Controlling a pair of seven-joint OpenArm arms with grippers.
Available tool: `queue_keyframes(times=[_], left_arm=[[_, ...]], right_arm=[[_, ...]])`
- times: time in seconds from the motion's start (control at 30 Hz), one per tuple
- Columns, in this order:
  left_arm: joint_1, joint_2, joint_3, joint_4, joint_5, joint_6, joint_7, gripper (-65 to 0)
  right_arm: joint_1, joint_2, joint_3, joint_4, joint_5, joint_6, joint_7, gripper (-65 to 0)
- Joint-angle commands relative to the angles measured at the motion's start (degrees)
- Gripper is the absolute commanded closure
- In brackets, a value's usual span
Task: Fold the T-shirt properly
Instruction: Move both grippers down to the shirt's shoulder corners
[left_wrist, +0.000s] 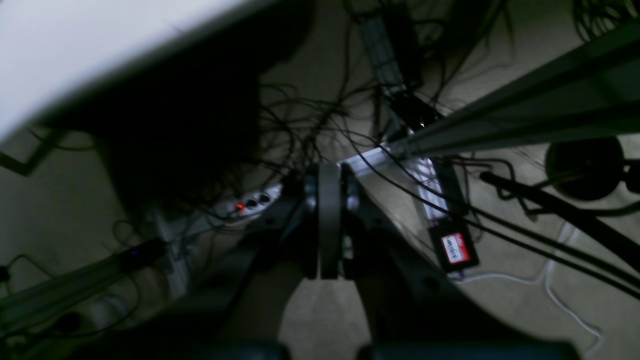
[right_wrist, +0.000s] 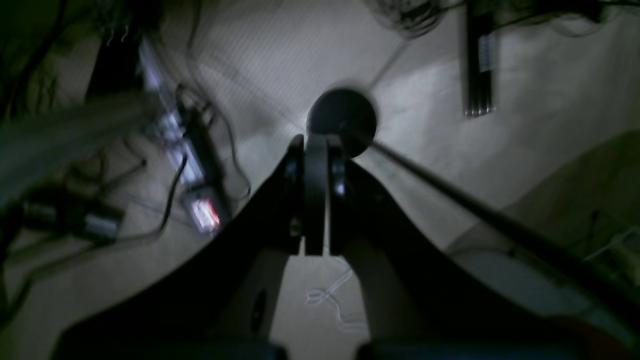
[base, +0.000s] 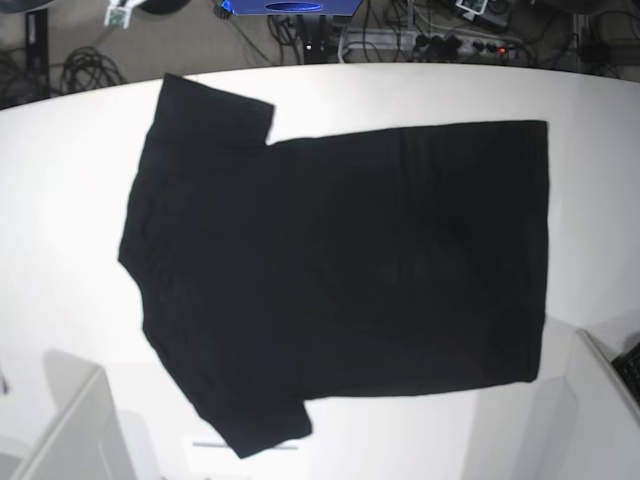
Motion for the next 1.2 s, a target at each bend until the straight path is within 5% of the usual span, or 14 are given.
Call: queue_keyframes(times=[0.0, 0.17, 0.47, 0.57, 0.67, 0.83, 1.03, 1.17], left_arm=[[1.8, 0.0, -0.2, 2.6, 0.0, 0.2, -1.2, 0.0], [3.8, 0.1, -3.4, 7.8, 0.1, 0.3, -1.0, 0.0], [2.5, 0.0, -7.1, 8.8, -1.7, 0.3, -4.3, 0.0], [2.3, -0.2, -7.2, 8.7, -5.7, 0.1, -6.1, 0.0], [2.0, -2.0, -7.2, 8.8, -8.7, 0.1, -6.0, 0.0], [2.0, -2.3, -7.4, 8.7, -15.8, 0.1, -6.3, 0.0], [0.8, -2.3, -12.1, 8.5, -25.8, -0.3, -6.3, -19.4], [0.1, -2.3, -17.6, 8.3, -33.3, -9.1, -6.0, -27.8]], right_arm=[[-1.2, 0.1, 1.0, 3.1, -0.2, -0.1, 0.7, 0.0], [-1.0, -0.2, 1.1, 12.4, 2.2, -0.1, -1.4, 0.0], [2.9, 2.8, 1.0, 16.2, 26.7, -0.1, -1.6, 0.0], [3.9, 4.5, 0.7, 16.2, 33.2, 1.0, -1.6, -20.1], [5.8, 7.2, 1.0, 16.1, 40.7, 6.0, -3.8, -38.7], [12.1, 10.8, 3.3, 14.4, 51.9, 9.9, -14.7, -41.4], [21.5, 10.6, 7.8, 9.3, 53.8, 9.9, -25.0, -40.4], [23.2, 10.6, 10.3, 6.4, 53.7, 9.6, -28.0, -40.4]])
